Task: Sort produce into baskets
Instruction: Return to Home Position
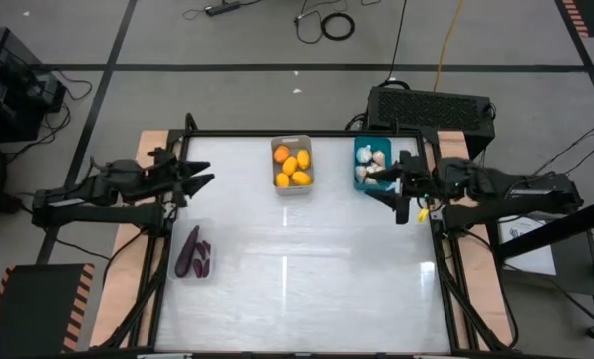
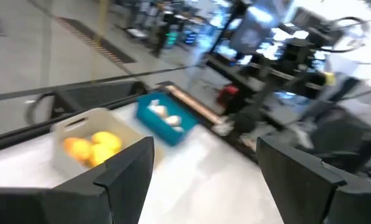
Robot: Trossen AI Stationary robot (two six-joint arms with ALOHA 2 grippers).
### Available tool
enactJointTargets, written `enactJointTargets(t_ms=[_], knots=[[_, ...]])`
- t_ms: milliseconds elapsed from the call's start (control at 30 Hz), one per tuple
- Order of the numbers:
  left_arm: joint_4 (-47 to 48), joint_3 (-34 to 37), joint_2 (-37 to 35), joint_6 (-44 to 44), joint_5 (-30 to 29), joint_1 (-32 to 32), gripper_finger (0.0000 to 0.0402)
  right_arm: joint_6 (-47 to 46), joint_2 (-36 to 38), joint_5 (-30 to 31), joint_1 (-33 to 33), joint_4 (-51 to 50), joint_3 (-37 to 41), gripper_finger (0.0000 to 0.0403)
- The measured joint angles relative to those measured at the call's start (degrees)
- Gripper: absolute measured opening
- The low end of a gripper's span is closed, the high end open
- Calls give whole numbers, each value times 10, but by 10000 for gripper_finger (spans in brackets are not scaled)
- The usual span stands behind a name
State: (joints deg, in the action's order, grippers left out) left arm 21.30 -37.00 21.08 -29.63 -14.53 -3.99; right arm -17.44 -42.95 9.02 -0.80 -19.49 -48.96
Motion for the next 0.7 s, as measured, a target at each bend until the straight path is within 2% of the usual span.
enactJointTargets(t_ms=[167, 267, 500, 700], knots=[[-27, 53, 0, -15, -65, 0, 287, -23, 57, -1, 1, 150, 139, 244], [-81, 95, 0, -15, -68, 0, 287, -29, 80, -1, 1, 211, 205, 244], [-202, 198, 0, -19, -55, 0, 287, -69, 127, -5, 1, 258, 303, 244], [-285, 283, 0, -72, -49, 0, 287, -96, 183, -5, 1, 306, 375, 244]])
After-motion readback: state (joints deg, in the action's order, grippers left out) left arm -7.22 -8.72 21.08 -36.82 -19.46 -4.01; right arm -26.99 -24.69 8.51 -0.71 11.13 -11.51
